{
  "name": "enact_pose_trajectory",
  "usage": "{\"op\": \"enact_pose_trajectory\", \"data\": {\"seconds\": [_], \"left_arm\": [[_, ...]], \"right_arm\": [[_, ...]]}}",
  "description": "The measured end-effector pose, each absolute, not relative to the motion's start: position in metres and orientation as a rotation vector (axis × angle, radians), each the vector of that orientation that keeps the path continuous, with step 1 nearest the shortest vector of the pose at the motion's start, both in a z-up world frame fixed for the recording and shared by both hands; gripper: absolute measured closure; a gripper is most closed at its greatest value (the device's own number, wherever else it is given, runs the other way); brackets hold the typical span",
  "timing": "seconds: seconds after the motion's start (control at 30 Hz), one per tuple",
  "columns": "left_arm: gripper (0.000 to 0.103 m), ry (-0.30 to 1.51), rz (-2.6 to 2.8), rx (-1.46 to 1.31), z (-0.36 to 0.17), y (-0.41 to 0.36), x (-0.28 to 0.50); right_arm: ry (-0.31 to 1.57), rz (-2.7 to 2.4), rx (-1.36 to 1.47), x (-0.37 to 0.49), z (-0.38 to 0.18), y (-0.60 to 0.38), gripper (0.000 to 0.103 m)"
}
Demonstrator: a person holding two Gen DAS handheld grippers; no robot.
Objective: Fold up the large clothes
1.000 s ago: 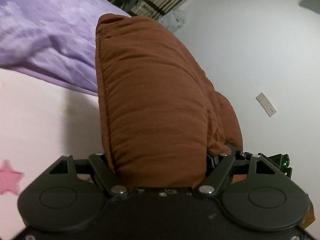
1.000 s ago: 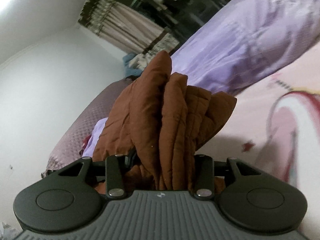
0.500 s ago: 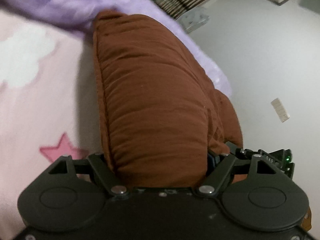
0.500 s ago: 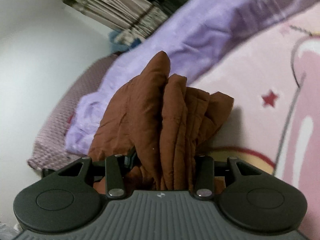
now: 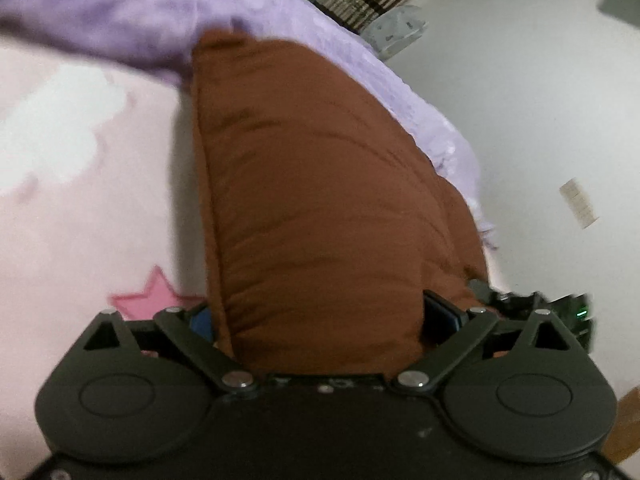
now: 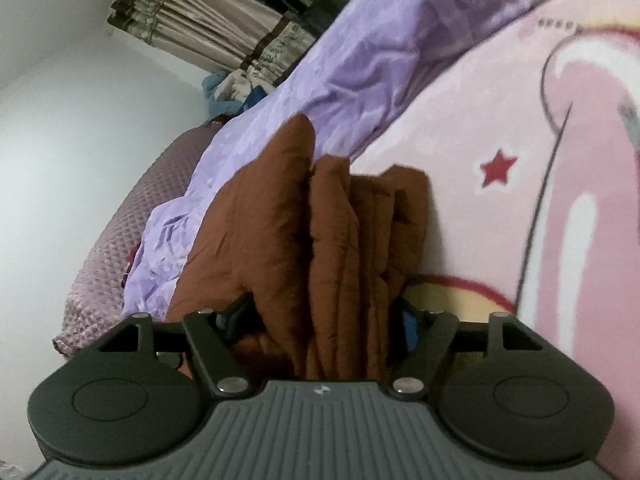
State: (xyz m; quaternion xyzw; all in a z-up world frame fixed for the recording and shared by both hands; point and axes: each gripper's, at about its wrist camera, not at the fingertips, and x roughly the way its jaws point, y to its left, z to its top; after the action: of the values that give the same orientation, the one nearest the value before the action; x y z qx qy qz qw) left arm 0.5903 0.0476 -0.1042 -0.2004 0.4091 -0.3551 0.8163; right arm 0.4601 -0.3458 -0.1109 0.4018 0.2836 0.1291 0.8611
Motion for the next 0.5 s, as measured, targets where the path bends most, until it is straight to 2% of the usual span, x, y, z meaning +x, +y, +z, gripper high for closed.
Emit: {"op": "enact_pose_trajectory", "data": {"seconds": [0.23,0.33,0.37,0.43,0.47,0.5], "left_arm": [[0.004,0.689,-0.562,-0.210,-0.026,0.044,0.518],[0.004,0.596,-0.495,-0.157,-0.004,0.029,0.483],[0.004,0.560,-0.464,-0.145,0.002,0.022,0.471],[0.004,0.486,-0.409,-0.129,0.011,0.016,0.451],[0.004,0.450,-0.396,-0.121,0.012,0.013,0.441],[0.004,0.424,-0.395,-0.110,0.012,0.008,0.433]], "right_arm": [[0.505,0.172,0.614,0.415,-0.048,-0.324,0.018],[0.444,0.150,0.485,0.398,-0.015,-0.296,0.022],[0.423,0.138,0.444,0.393,-0.006,-0.286,0.025],[0.390,0.111,0.356,0.384,0.009,-0.264,0.039],[0.383,0.104,0.318,0.381,0.013,-0.254,0.053],[0.383,0.095,0.288,0.377,0.015,-0.244,0.060]]}}
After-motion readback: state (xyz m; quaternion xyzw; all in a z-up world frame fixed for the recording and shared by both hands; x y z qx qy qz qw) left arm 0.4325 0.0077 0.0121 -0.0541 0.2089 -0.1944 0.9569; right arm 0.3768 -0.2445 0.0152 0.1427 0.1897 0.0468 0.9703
